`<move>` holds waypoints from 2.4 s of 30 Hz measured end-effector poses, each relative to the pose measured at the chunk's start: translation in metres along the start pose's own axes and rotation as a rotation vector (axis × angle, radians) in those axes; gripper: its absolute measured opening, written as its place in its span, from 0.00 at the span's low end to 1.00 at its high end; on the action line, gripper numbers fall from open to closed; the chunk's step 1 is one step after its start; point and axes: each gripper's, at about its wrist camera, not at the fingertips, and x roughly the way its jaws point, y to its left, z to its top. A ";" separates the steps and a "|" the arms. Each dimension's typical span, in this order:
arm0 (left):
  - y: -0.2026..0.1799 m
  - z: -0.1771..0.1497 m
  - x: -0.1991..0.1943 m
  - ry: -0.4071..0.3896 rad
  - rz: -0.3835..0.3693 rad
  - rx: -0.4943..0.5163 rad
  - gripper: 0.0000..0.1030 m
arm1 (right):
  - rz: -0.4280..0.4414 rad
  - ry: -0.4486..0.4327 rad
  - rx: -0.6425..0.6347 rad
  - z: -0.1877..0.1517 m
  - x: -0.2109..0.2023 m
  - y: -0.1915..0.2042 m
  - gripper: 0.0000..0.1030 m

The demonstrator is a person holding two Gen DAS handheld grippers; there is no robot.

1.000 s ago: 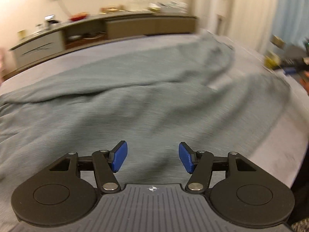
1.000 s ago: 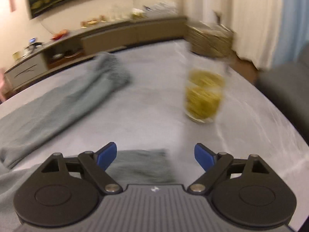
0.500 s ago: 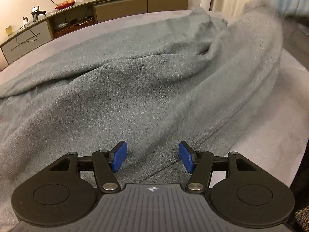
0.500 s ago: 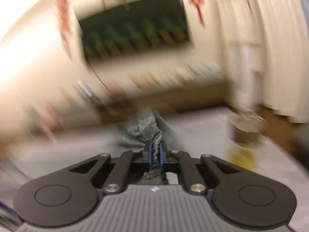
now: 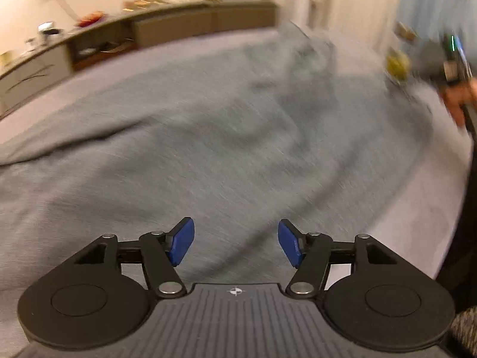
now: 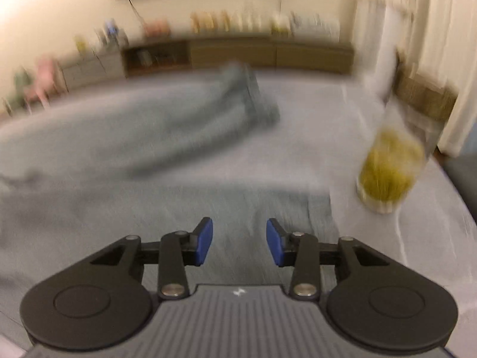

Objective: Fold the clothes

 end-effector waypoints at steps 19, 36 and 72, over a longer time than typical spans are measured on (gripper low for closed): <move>0.177 -0.019 0.001 -0.047 0.391 -0.458 0.64 | 0.414 -0.179 -0.543 0.072 -0.022 0.316 0.76; 0.186 -0.023 0.024 0.039 0.417 -0.335 0.70 | 0.472 -0.002 -0.278 0.186 0.077 0.331 0.48; 0.247 0.024 0.067 0.022 0.617 -0.498 0.63 | 0.131 -0.140 -0.244 0.161 0.063 0.169 0.60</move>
